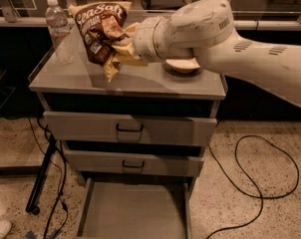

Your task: Pick brown chip bag from bottom drawer and place on counter

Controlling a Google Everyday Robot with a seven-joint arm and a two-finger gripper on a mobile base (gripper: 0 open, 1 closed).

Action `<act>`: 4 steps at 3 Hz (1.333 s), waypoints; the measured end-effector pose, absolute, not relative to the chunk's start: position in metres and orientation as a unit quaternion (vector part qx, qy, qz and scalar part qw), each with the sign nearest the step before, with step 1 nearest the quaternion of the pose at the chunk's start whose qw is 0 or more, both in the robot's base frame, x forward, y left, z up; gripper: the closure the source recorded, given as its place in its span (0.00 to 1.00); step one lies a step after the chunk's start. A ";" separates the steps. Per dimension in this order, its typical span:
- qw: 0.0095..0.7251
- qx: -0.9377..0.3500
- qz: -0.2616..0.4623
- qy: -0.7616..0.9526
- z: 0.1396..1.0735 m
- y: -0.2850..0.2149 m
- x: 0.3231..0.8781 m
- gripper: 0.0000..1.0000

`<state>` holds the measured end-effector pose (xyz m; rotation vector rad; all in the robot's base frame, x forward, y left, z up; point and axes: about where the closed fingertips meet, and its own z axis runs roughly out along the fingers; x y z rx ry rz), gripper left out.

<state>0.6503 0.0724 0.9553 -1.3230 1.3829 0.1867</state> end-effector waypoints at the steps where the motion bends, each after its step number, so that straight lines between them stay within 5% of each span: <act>1: 0.562 -0.563 0.070 0.602 0.951 0.063 0.677 1.00; 4: 0.519 -0.559 0.089 0.640 0.899 0.047 0.715 1.00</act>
Offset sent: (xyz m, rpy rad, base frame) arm 0.0604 -0.0247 -0.0242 0.0163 0.1614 -0.0875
